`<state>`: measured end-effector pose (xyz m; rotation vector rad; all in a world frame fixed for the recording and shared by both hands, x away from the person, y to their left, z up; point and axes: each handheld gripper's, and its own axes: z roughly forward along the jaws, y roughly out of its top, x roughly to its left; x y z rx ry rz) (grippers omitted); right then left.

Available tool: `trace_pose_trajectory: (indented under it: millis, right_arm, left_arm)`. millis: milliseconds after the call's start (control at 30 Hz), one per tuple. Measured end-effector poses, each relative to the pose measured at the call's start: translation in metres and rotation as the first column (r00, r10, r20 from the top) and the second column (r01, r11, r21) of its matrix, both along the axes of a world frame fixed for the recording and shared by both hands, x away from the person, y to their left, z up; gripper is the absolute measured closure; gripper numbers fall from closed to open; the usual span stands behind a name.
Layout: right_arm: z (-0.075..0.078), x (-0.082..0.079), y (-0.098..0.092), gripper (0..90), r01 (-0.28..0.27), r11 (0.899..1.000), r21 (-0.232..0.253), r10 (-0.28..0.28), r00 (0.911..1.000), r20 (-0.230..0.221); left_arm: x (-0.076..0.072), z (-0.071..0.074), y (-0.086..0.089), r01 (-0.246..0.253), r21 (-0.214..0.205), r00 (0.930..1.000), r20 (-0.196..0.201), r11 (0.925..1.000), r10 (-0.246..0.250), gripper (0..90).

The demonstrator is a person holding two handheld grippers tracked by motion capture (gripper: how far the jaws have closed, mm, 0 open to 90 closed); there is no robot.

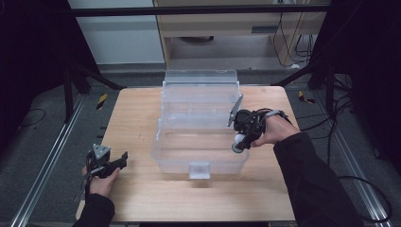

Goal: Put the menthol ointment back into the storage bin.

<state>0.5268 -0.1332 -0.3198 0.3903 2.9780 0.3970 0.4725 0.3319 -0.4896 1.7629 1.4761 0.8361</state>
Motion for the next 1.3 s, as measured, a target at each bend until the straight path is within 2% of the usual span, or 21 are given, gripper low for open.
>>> trace_pose_trajectory:
  millis: [500, 1300]
  right_arm:
    - [-0.034, 0.007, 0.002, 50.3, 0.009, 1.000, -0.006, -0.009, 0.9995, -0.030]
    - [-0.068, 0.010, -0.003, 50.2, 0.015, 0.999, -0.037, -0.017, 0.9987, -0.047]
  left_arm:
    - [0.000, 0.000, 0.000, 0.003, 0.003, 1.0000, 0.001, 1.0000, -0.003, 27.9]
    - [0.000, 0.000, 0.000, 0.004, 0.006, 1.0000, -0.001, 1.0000, -0.004, 28.0]
